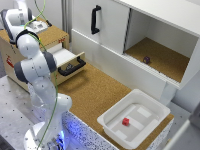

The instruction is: Switch off the green light

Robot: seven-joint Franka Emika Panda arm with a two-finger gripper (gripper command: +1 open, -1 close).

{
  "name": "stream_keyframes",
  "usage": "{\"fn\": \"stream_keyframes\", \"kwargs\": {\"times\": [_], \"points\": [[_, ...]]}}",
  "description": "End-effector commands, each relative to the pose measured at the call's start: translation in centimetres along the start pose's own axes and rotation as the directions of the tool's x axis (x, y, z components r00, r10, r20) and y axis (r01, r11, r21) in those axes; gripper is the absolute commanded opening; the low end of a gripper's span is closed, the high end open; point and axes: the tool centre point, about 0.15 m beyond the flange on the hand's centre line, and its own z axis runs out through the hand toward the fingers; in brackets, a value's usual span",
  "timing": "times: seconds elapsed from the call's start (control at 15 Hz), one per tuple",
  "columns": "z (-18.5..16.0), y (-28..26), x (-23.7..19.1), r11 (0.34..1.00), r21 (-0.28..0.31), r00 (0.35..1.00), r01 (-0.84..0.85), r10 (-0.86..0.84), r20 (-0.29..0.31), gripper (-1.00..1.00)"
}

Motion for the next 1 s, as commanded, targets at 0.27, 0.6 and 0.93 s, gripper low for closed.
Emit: {"fn": "stream_keyframes", "kwargs": {"times": [0.27,0.6,0.93], "points": [[-0.7,1.0,3.1,0.998,0.059,0.999,0.002,-0.005,0.044,-1.00],[1.0,-0.7,2.6,0.994,0.112,0.999,0.010,-0.015,0.052,-1.00],[3.3,0.0,2.5,0.991,0.136,0.998,-0.021,0.012,0.061,-1.00]]}}
